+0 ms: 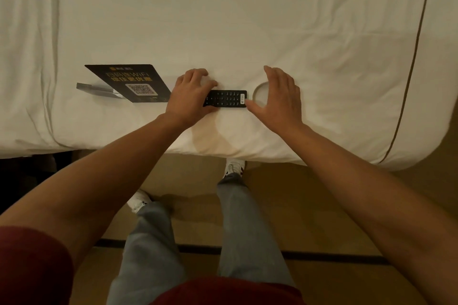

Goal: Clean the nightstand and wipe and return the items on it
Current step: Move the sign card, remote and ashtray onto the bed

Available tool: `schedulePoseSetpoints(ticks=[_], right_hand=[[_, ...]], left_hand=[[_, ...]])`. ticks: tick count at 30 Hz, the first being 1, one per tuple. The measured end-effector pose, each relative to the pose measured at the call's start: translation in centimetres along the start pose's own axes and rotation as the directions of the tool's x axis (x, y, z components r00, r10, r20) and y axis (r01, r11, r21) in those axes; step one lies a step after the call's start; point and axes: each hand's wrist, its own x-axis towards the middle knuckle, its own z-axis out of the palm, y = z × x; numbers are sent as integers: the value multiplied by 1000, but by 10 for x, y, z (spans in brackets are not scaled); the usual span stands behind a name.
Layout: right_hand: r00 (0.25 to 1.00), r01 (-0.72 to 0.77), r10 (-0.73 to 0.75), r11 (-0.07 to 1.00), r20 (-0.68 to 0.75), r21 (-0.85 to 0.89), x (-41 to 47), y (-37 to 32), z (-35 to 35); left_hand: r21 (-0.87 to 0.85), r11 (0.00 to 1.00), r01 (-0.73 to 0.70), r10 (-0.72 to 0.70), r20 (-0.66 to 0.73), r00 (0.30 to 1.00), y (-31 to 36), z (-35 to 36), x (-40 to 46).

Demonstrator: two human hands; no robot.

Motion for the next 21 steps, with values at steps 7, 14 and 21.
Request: schedulePoseSetpoints(ticks=[7,14,21], right_hand=[[989,40,-20,990,-145,136,18,-50,-34],[921,271,-193,941,-339,202,47,-151,-80],[843,462,-388,877,-373,133,58,-263,-87]], left_hand=[[-41,989,-144,131,-238,963,6,-50,-9],[-3,994,-112,91,-556,826,-25,-138,-31],[55,989,135,-65,-664,745,-111,-179,-93]])
